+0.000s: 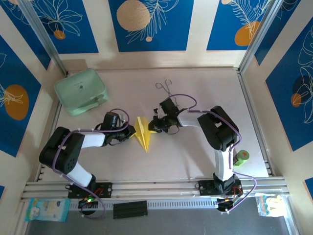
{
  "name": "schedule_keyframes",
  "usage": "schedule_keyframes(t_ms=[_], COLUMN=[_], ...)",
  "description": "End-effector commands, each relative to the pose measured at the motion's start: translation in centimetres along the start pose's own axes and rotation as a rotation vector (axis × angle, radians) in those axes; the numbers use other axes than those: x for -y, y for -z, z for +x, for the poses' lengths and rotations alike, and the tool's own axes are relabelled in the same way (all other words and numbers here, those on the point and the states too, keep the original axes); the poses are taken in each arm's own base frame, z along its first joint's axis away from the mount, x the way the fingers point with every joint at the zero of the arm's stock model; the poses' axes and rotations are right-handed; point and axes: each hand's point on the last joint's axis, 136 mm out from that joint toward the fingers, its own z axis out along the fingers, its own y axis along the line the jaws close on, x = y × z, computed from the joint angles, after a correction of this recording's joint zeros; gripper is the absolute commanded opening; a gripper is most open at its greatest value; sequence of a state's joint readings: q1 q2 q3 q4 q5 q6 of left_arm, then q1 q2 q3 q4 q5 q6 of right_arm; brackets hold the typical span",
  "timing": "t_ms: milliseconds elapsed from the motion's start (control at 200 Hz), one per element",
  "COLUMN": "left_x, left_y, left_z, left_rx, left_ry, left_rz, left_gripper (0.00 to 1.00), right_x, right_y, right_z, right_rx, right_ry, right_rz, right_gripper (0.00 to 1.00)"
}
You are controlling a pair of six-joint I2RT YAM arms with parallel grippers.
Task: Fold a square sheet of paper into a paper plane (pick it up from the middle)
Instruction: Turn over the paper at the center of the table, then move the paper plane to the center of the table.
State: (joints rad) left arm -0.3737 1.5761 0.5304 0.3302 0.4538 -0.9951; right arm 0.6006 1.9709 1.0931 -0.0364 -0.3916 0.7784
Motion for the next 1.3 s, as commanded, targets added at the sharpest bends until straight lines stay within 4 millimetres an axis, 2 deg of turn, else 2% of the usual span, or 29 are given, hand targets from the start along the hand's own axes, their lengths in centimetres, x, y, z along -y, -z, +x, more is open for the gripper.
schedule_keyframes(t_ms=[0,200,405,540,680,890,1081,1201,1296], left_x=[1.2,0.2,-0.6,-0.5,-0.4,1.4,2.0,1.9,2.5], left_y=[1.0,2.9,2.1,1.9,2.7,4.2,3.3,2.2,1.5], left_z=[-1.0,-1.2,-0.4,-0.5,-0.4,0.9,3.8,4.4,4.5], left_rx=[0.068,0.143,0.103,0.097,0.105,0.082,-0.003,-0.037,-0.056], left_ry=[-0.012,-0.011,0.015,0.012,-0.008,-0.060,-0.091,-0.095,-0.106], left_rz=[0.011,-0.051,-0.055,-0.053,-0.072,-0.033,-0.031,-0.041,-0.023], left_gripper=[0.00,0.00,0.00,0.12,0.27,0.32,0.33,0.35,0.35], right_x=[-0.9,-0.5,-0.3,0.2,0.2,0.1,0.1,0.2,0.3], right_y=[1.5,2.1,0.9,0.1,-0.2,0.0,0.0,-0.1,-0.1], right_z=[-0.2,-0.4,0.1,0.2,0.4,0.2,0.2,0.2,0.4], right_rx=[0.038,0.075,0.046,0.026,0.015,0.019,0.019,0.017,0.013], right_ry=[-0.002,-0.013,-0.026,-0.035,-0.034,-0.025,-0.023,-0.028,-0.028], right_rz=[-0.025,-0.018,-0.015,-0.005,-0.002,0.005,0.012,0.013,0.016], right_gripper=[0.02,0.02,0.02,0.02,0.03,0.03,0.03,0.03,0.03])
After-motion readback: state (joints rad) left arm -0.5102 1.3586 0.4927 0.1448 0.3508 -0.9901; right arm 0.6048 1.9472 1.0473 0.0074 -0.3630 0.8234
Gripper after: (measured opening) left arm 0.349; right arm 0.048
